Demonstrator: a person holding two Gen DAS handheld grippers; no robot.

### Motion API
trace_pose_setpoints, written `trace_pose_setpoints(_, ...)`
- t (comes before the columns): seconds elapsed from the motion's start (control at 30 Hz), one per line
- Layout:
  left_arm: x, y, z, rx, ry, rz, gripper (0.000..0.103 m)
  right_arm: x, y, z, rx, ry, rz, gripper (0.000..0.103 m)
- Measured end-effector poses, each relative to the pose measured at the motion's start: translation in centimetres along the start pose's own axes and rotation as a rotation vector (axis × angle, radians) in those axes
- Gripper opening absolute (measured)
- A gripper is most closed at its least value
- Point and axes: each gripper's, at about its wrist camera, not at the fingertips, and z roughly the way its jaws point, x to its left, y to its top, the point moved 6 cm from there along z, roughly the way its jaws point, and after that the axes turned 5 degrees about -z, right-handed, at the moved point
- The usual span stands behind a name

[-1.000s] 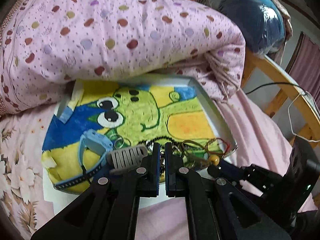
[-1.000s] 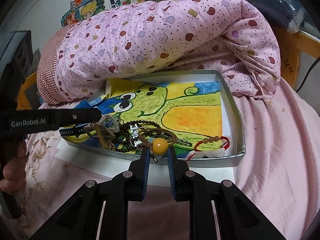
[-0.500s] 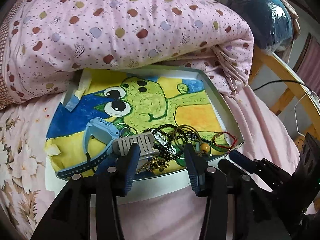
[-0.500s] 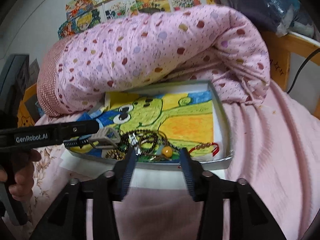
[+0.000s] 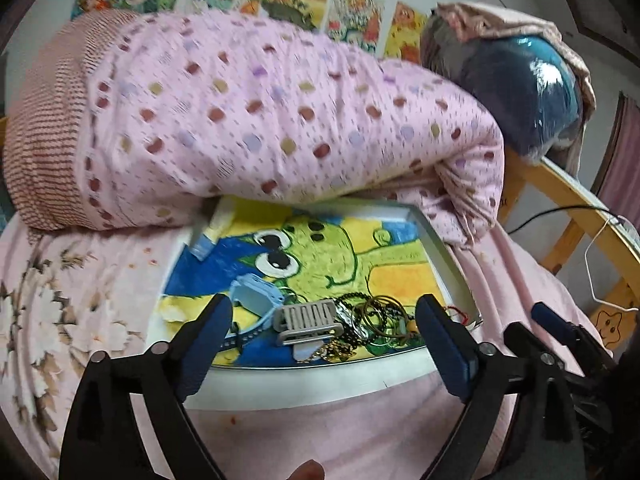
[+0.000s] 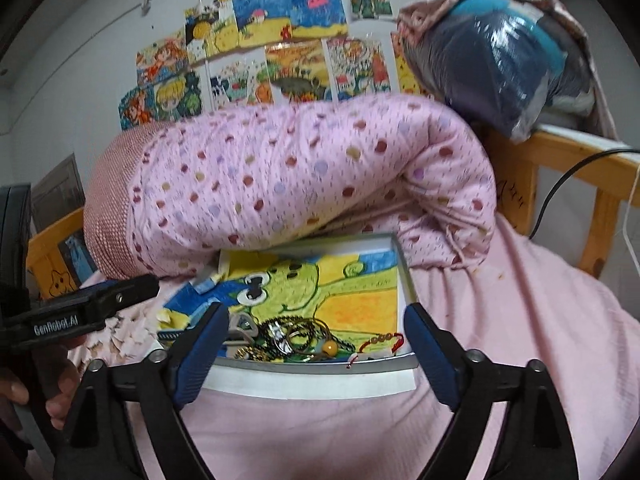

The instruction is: Organize jewelry

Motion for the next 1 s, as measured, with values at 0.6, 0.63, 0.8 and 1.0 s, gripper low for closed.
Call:
trace_pose_setpoints(0.6, 1.4, -3.3, -14.1, -0.204, 0.131, 0.016, 0.1, 5.6, 0.1, -10.7, -0.111, 0.051, -0.077, 0.103)
trace_pose_setpoints(0.63, 1.5, -3.7, -15.1, -0.215, 0.143, 0.018, 0.1, 5.9, -0.2, -11.2, -0.112, 0.049, -0.084, 0.103)
trace_pose_setpoints(0.8, 2.2, -5.3, -18.7, -0.245, 0.171, 0.002, 0.1, 7.1, -1.2, -12.9, -0.103, 0.043, -0.1, 0.103)
trace_pose_setpoints(1.0, 2.8, -7.4, -21.9, -0.265, 0.204, 0.0, 0.101, 8.0, -1.6, -14.1, -0.101, 0.029, -0.107, 0.103)
